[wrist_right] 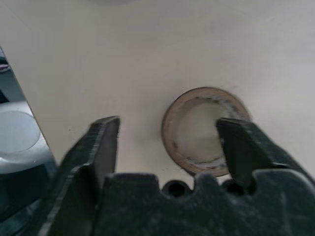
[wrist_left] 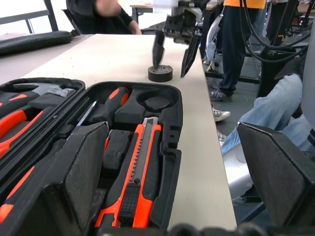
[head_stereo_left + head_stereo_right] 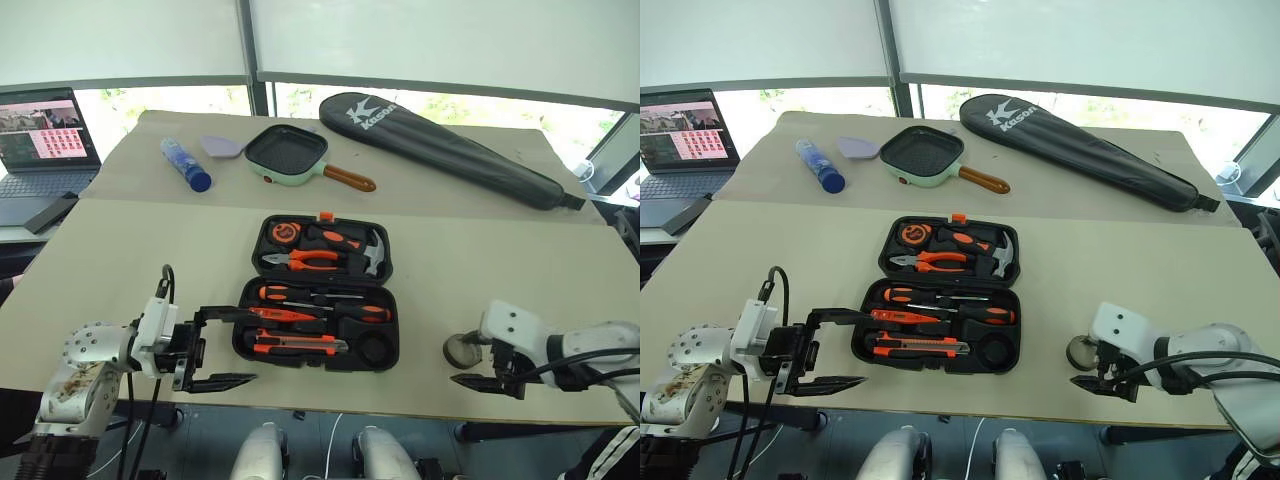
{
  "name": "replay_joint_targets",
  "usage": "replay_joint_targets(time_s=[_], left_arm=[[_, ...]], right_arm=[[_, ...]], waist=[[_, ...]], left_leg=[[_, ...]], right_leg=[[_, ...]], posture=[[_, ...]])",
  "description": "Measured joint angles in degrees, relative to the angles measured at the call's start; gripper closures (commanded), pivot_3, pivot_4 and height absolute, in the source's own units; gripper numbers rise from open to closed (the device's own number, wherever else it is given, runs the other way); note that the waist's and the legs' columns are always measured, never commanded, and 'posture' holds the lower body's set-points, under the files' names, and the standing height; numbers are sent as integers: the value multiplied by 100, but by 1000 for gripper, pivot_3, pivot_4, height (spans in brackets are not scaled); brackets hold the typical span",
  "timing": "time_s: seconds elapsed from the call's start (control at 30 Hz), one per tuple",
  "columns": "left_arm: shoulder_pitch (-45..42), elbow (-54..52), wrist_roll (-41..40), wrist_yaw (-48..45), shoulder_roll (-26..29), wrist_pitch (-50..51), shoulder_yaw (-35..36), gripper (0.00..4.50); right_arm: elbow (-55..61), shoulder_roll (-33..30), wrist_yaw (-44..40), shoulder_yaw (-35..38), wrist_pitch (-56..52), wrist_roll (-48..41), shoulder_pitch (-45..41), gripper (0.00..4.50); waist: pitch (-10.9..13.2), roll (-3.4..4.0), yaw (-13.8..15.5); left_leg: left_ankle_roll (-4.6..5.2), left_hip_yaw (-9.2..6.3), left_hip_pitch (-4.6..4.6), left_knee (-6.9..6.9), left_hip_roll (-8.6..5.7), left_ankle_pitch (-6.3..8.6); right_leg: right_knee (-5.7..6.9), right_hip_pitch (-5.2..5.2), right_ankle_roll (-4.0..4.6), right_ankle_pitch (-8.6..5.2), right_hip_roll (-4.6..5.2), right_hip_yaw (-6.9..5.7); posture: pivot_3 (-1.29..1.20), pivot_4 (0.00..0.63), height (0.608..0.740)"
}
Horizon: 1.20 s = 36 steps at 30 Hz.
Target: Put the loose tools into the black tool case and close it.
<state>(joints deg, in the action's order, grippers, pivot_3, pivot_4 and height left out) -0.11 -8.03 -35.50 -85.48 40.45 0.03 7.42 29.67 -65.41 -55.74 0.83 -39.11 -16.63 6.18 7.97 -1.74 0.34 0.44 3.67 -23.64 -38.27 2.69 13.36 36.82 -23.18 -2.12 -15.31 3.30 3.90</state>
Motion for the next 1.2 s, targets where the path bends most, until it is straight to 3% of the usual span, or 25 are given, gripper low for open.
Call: replay_joint_targets(time_s=[0.2, 0.27, 0.43, 0.6, 0.87, 1.07, 1.1, 1.2], left_arm=[[-7, -2, 0, 41, 0, 1, -1, 0], [-18, -2, 0, 43, -1, 1, -1, 0], [-71, -20, -42, 42, -1, 2, 3, 0], [47, -212, -59, 158, -1, 85, 28, 0], [379, -416, -60, 341, 16, 172, 83, 0], [479, -481, -59, 499, 30, 218, 145, 0], [495, -481, -59, 528, 43, 248, 156, 0], [530, -482, -50, 654, 157, 416, 174, 0]], right_arm=[[-246, 178, 49, -162, 392, 224, -104, 4184], [-285, 178, -63, -162, 521, 217, -140, 4474], [343, 432, -499, -208, 403, -506, -1119, 4474], [859, 1092, -521, -979, -286, -1065, -2170, 4474], [267, 1360, -483, -2284, -466, -435, -2813, 4474], [59, 1373, -542, -2600, -494, -135, -2992, 4474], [53, 1381, -545, -2619, -493, -100, -3002, 3728], [22, 1407, -573, -2646, -488, -26, -3117, 2853]], waist=[[0, 0, -14], [0, 0, -20], [3, -1, -107], [11, -17, -115], [15, -23, -99], [16, -23, -100], [15, -23, -99], [16, -24, -98]], left_leg=[[0, 2, 1, -2, 0, 0], [0, 2, 2, -2, 1, 0], [0, -10, 9, -3, 11, 0], [0, -13, 8, -2, 14, 0], [0, -10, 6, -10, 10, 0], [0, -12, 5, -9, 10, 0], [0, -11, 5, -9, 9, 0], [0, -12, 5, -9, 10, 0]], right_leg=[[2, 1, 0, 0, -2, 0], [3, 1, 0, 0, -4, 0], [11, 2, 3, 2, -16, 1], [15, 0, 7, 3, -15, 0], [18, -1, 2, 5, 0, -5], [20, -3, 3, 5, -1, -6], [20, -3, 3, 5, 0, -6], [21, -3, 3, 5, 0, -7]], posture=[[0, 150, 740], [0, 150, 740], [0, 150, 740], [0, 150, 740], [0, 150, 740], [0, 150, 740], [0, 150, 740], [0, 150, 740]])
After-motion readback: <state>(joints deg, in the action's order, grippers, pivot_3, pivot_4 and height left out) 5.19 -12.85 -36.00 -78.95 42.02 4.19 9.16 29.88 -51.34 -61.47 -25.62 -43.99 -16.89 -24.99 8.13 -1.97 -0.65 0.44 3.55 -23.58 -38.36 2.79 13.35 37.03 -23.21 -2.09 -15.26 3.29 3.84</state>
